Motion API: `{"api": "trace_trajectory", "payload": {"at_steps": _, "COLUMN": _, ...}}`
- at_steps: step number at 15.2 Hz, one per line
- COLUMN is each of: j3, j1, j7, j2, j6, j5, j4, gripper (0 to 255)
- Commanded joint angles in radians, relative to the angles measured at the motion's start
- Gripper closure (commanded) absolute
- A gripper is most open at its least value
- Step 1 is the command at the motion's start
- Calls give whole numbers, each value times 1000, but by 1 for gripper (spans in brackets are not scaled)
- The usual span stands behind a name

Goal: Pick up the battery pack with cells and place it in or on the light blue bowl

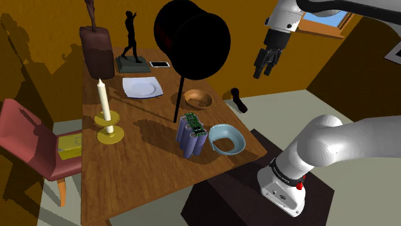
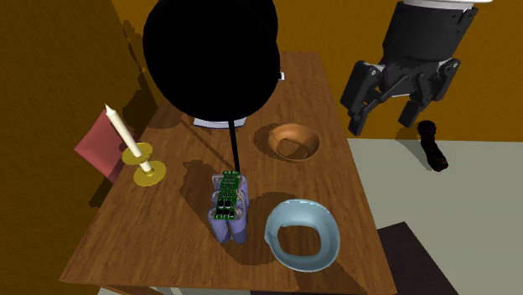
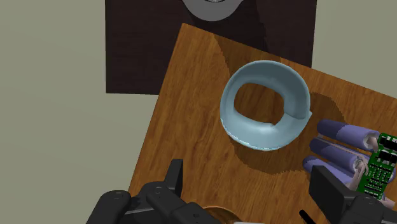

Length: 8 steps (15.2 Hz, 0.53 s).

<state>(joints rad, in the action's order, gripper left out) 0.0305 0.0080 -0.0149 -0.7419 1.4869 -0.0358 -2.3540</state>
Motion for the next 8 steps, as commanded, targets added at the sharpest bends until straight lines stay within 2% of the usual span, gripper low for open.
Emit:
{"api": "trace_trajectory", "payload": {"at_steps": 1, "j3": 0, "j1": 0, "j7": 0, "j2": 0, "j6": 0, "j5": 0, "j4": 0, "gripper": 0}}
{"api": "trace_trajectory", "payload": {"at_steps": 8, "j3": -140, "j1": 62, "j7": 136, "j2": 43, "j6": 120, "j5": -100, "j4": -83, "gripper": 0}}
